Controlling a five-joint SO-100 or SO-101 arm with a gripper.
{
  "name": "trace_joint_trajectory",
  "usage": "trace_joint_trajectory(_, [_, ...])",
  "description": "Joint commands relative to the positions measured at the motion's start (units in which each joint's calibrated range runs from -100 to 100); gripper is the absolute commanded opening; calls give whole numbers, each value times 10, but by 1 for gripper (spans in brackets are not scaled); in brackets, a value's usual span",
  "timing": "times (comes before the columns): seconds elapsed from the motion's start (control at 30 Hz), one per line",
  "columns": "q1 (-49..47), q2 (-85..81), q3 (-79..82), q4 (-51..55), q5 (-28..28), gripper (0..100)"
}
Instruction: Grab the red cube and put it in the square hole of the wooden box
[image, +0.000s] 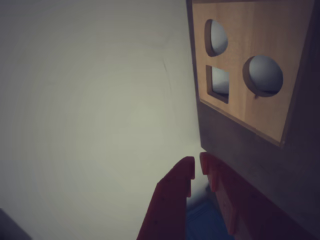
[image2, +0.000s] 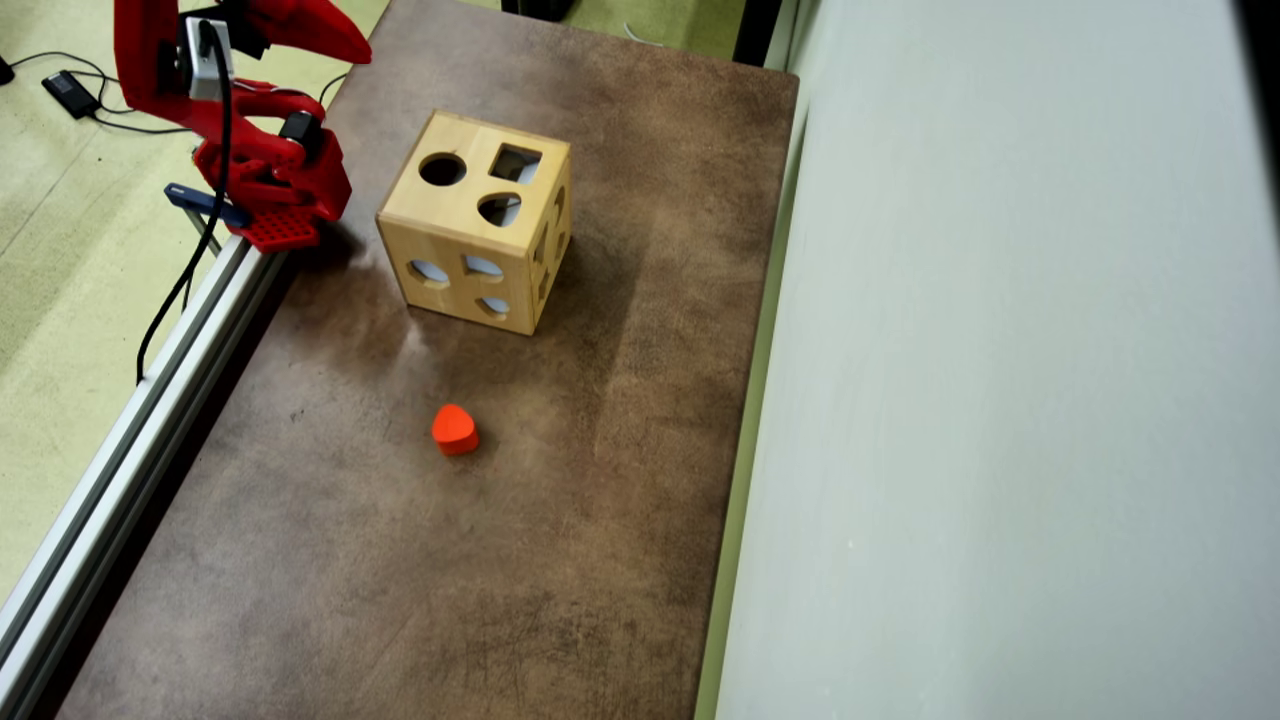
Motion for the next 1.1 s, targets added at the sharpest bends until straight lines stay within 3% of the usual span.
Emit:
trace_joint_trajectory(0.0, [-4, -39, 19, 30, 5, 3])
trace_joint_trajectory(0.2, [0, -64, 15, 62, 8, 3])
trace_joint_trajectory(0.37, [2, -68, 15, 63, 42, 3])
trace_joint_trajectory(1.07, [31, -145, 4, 68, 48, 3])
